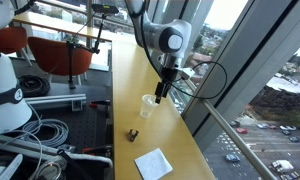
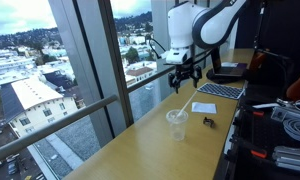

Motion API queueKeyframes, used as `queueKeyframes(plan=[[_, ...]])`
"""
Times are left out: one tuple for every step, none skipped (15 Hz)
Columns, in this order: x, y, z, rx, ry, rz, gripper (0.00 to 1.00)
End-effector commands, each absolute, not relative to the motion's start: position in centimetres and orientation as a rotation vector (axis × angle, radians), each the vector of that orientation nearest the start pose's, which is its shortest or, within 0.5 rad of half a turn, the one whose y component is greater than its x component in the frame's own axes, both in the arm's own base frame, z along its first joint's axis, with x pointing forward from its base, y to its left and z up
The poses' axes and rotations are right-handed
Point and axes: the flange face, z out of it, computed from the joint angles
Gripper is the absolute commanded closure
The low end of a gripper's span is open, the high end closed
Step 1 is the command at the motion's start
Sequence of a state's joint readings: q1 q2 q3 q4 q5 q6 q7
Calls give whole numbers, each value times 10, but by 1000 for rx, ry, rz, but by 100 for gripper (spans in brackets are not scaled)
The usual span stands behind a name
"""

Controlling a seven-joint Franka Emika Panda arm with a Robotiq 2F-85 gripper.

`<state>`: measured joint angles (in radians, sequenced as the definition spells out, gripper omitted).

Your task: Put the straw in the plastic cup

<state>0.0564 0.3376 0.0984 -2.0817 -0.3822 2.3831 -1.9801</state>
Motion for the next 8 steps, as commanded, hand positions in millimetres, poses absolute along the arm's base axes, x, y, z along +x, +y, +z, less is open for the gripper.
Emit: queueKeyframes(plan=[[571, 92, 260, 1009, 2863, -304, 0], [570, 94, 259, 995, 2872, -305, 0], [569, 95, 258, 982, 2880, -306, 0], [568, 98, 258, 968, 2887, -306, 0], [567, 102, 258, 953, 2894, -303, 0], [566, 105, 258, 947, 2898, -302, 0], [564, 111, 258, 942, 2903, -303, 0], [562, 114, 257, 933, 2907, -303, 0]])
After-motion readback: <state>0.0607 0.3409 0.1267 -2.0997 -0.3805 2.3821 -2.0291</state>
